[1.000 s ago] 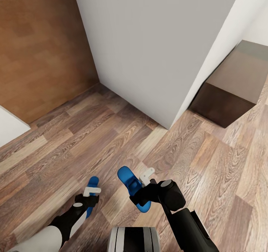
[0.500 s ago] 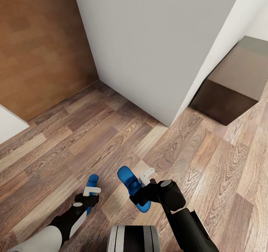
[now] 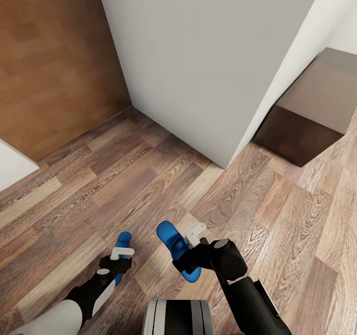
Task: In the bedroom, move the book from the bed onto either nightstand, and place the two sandals side by side next to the bed.
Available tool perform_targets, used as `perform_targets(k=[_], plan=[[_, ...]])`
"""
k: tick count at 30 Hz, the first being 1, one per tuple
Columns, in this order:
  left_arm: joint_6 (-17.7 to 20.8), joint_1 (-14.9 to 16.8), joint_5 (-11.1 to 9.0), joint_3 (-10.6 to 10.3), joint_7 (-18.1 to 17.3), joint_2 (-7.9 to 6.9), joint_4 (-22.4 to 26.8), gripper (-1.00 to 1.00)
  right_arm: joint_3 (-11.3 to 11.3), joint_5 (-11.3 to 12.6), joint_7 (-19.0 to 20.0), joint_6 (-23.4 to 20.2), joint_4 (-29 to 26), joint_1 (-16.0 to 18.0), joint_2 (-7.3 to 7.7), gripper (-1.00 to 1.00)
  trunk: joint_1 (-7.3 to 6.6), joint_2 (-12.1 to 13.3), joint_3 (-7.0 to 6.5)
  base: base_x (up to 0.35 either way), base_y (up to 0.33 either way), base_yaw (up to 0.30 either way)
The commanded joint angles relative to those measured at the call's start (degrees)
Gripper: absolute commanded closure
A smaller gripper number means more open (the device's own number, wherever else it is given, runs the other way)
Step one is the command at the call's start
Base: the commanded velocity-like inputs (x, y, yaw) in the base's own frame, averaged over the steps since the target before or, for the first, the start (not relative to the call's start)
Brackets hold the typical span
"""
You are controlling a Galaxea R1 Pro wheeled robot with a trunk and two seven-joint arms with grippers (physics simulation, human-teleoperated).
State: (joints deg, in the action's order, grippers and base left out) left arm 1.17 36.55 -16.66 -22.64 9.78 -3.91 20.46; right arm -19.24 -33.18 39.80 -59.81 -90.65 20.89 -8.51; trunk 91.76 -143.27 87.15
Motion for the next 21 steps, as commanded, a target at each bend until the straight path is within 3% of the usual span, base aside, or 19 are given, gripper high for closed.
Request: perform_targets(k=[1,8,21], plan=[[0.13,0.03,-0.52,-0.49,0.36,-0.08,0.11,-1.00,-0.01,-0.57,0.55,-0.19,-0.05,0.03,-0.02,1.00,-0.01,-0.01,0.03,0.000,0.000,0.000],[0.21,0.06,-0.48,-0.48,0.29,-0.13,0.03,-1.00,-0.01,-0.57,0.55,-0.19,-0.05,0.01,-0.02,1.00,-0.01,-0.01,0.03,0.000,0.000,0.000],[0.83,0.09,-0.56,-0.46,-0.26,-1.74,0.02,-1.00,-0.01,-0.57,0.55,-0.19,-0.05,0.03,0.06,1.00,-0.01,-0.01,0.03,0.000,0.000,0.000]])
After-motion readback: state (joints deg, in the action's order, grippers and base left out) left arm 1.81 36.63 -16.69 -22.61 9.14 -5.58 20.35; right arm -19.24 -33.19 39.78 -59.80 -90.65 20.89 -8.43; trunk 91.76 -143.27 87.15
